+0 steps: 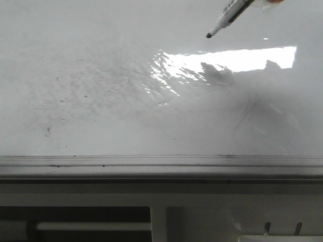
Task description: Write number 8 on whiteboard
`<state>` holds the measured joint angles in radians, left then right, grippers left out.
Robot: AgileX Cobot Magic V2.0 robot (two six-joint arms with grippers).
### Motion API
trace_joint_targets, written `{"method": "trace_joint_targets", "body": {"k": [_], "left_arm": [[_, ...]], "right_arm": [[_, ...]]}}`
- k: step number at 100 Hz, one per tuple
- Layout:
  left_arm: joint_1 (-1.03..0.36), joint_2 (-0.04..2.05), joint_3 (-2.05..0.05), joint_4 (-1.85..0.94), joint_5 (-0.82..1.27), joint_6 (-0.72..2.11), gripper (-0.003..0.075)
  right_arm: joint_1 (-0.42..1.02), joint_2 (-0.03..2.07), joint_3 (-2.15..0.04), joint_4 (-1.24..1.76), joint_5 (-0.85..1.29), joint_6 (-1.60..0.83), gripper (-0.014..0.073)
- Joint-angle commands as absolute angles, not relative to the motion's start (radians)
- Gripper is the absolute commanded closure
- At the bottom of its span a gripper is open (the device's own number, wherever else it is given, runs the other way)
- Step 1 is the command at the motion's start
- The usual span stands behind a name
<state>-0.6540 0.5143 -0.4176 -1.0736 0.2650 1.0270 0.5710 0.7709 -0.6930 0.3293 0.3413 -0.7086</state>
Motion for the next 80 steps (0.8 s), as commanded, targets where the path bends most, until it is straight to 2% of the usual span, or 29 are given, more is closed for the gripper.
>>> {"method": "trace_joint_targets", "body": {"k": [1, 17, 57, 80], "left_arm": [[-0.652, 0.517, -0.447, -1.101, 0.23, 1.021, 0.0741], [-0.652, 0.517, -0.447, -1.101, 0.23, 1.021, 0.0741], [-0.652, 0.517, -0.447, -1.101, 0.23, 1.021, 0.0741], [-0.652, 0.517, -0.447, -1.101, 0.23, 1.021, 0.0741]], "right_arm": [[0.541, 0.789, -0.729, 0.325, 0.269, -0.705, 0.0636], [0.497, 0.813, -0.729, 0.325, 0.269, -0.705, 0.0636], [0.501, 0.884, -0.729, 0.337, 0.28, -0.705, 0.0636], [0.503, 0.884, -0.729, 0.32, 0.404, -0.705, 0.0636]]}}
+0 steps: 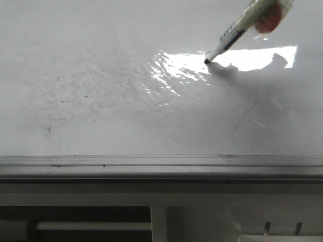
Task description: Write number 8 on whiteboard
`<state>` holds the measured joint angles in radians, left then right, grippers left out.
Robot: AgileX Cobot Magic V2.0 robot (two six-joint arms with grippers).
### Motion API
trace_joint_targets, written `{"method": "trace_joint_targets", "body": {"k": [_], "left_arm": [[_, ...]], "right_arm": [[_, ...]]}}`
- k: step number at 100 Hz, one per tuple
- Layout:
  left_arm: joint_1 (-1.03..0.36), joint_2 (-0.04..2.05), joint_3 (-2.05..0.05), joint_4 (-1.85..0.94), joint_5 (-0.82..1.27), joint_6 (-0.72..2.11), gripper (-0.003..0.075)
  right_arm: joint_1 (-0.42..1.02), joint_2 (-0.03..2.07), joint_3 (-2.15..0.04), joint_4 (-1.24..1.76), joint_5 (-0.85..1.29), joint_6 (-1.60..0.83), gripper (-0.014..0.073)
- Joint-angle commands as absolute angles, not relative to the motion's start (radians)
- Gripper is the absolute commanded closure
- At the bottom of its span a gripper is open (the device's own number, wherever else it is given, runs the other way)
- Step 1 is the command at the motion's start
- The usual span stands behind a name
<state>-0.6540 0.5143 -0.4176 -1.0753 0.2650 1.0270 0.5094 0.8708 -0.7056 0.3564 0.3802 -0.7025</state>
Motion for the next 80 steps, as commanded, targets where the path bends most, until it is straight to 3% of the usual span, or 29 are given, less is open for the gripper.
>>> {"method": "trace_joint_targets", "body": {"k": [1, 34, 62, 80], "left_arm": [[-0.652, 0.517, -0.447, -1.101, 0.23, 1.021, 0.0741], [-0.652, 0.517, -0.447, -1.101, 0.23, 1.021, 0.0741], [-0.652, 0.517, -0.447, -1.101, 0.23, 1.021, 0.0741], [-0.652, 0.517, -0.447, -1.101, 0.23, 1.021, 0.0741]], "right_arm": [[0.503, 0.884, -0.729, 0.317, 0.407, -0.705, 0.0636], [0.445, 0.814, -0.729, 0.263, 0.438, -0.66, 0.0636], [0.412, 0.772, -0.714, 0.269, 0.596, -0.649, 0.0636], [0.431, 0.777, -0.681, 0.34, 0.529, -0.649, 0.0636]]}}
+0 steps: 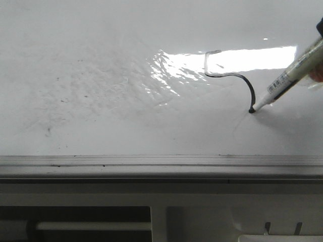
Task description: Write number 8 on whiteboard
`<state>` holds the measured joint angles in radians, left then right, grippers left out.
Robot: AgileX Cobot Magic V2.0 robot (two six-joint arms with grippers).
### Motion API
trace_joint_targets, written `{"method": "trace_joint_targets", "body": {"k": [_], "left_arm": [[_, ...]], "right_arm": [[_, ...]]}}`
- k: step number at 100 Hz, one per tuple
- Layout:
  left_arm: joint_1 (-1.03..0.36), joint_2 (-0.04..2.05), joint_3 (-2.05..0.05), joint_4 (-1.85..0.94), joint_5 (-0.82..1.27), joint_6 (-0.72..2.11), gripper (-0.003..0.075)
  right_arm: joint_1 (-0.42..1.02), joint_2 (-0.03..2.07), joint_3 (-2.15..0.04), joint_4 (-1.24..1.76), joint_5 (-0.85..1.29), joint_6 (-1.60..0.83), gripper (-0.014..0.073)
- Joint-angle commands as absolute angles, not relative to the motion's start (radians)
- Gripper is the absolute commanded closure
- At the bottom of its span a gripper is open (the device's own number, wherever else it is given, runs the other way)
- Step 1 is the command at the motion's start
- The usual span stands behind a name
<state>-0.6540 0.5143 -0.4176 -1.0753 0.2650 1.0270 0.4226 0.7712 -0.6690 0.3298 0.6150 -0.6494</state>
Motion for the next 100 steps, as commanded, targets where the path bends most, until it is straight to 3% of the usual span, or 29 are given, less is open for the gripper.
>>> {"method": "trace_joint_targets", "body": {"k": [1, 53, 100], "left_arm": [[-0.652, 0.517, -0.447, -1.101, 0.23, 1.021, 0.0741], [-0.652, 0.517, -0.447, -1.101, 0.23, 1.021, 0.0741], [-0.652, 0.517, -0.447, -1.101, 0.23, 1.021, 0.0741]], "right_arm": [[0.437, 0.78, -0.681, 0.34, 0.522, -0.649, 0.0636], [0.472, 0.807, -0.71, 0.302, 0.259, -0.651, 0.0636], [0.472, 0.831, -0.715, 0.316, 0.264, -0.651, 0.0637]]}}
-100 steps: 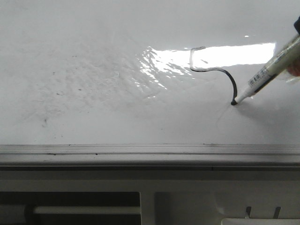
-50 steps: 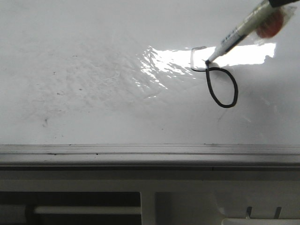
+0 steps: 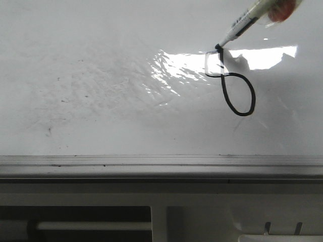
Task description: Write number 8 on whiteboard
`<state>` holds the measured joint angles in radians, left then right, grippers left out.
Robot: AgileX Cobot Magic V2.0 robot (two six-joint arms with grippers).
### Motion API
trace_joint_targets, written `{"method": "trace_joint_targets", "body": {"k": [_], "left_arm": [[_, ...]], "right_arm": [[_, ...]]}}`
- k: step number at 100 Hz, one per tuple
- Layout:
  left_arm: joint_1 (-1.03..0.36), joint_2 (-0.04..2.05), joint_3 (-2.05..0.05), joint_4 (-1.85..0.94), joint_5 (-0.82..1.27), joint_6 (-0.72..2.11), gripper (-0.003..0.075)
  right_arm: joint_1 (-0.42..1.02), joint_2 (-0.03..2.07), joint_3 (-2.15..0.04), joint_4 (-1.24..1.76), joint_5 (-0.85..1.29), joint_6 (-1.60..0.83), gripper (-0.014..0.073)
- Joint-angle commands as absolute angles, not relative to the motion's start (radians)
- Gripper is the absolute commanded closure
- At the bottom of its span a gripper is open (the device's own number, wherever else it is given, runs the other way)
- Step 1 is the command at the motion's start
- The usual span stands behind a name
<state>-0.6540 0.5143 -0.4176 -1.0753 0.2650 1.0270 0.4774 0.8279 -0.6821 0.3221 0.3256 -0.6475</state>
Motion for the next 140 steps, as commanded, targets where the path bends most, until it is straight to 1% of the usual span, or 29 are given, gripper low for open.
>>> {"method": "trace_joint_targets", "body": {"k": [1, 18, 23, 30, 35, 37, 40, 42, 47, 65, 77, 93, 110, 125, 140], "left_arm": [[-0.652, 0.517, -0.447, -1.101, 0.23, 1.021, 0.0741], [-0.652, 0.517, -0.447, -1.099, 0.266, 1.027, 0.0736], [-0.652, 0.519, -0.447, -1.097, 0.29, 1.041, 0.0706], [-0.652, 0.534, -0.447, -1.094, 0.325, 1.06, 0.0596], [-0.652, 0.554, -0.449, -1.094, 0.338, 1.06, 0.0473], [-0.652, 0.565, -0.449, -1.094, 0.337, 1.06, 0.0443], [-0.652, 0.58, -0.449, -1.098, 0.343, 1.06, 0.0378], [-0.652, 0.592, -0.449, -1.098, 0.349, 1.06, 0.0346], [-0.652, 0.623, -0.455, -1.098, 0.373, 1.07, 0.0304], [-0.652, 0.757, -0.515, -1.138, 0.517, 1.236, 0.0302], [-0.653, 0.834, -0.558, -1.23, 0.586, 1.406, 0.0302], [-0.677, 0.926, -0.603, -1.347, 0.614, 1.566, 0.0302], [-0.752, 1.014, -0.642, -1.374, 0.617, 1.624, 0.0302], [-0.822, 1.086, -0.684, -1.378, 0.61, 1.634, 0.0302], [-0.838, 1.129, -0.698, -1.399, 0.613, 1.634, 0.0302]], "right_arm": [[0.472, 0.825, -0.719, 0.319, 0.271, -0.651, 0.0637], [0.472, 0.737, -0.796, 0.335, 0.48, -0.651, 0.0637], [0.473, 0.721, -0.813, 0.337, 0.517, -0.651, 0.0637], [0.473, 0.703, -0.835, 0.339, 0.554, -0.655, 0.0638], [0.473, 0.701, -0.842, 0.339, 0.568, -0.655, 0.0639], [0.473, 0.701, -0.845, 0.346, 0.577, -0.657, 0.064], [0.473, 0.703, -0.848, 0.36, 0.588, -0.669, 0.0643], [0.473, 0.705, -0.848, 0.377, 0.601, -0.679, 0.0648], [0.473, 0.716, -0.848, 0.445, 0.649, -0.743, 0.0665], [0.473, 0.773, -0.848, 0.646, 0.781, -0.946, 0.0664], [0.473, 0.799, -0.848, 0.732, 0.797, -1.049, 0.0664], [0.473, 0.829, -0.848, 0.812, 0.793, -1.143, 0.0664], [0.481, 0.868, -0.848, 0.844, 0.795, -1.172, 0.0664], [0.554, 0.911, -0.848, 0.846, 0.797, -1.204, 0.0664], [0.612, 0.953, -0.848, 0.846, 0.791, -1.204, 0.0664]]}}
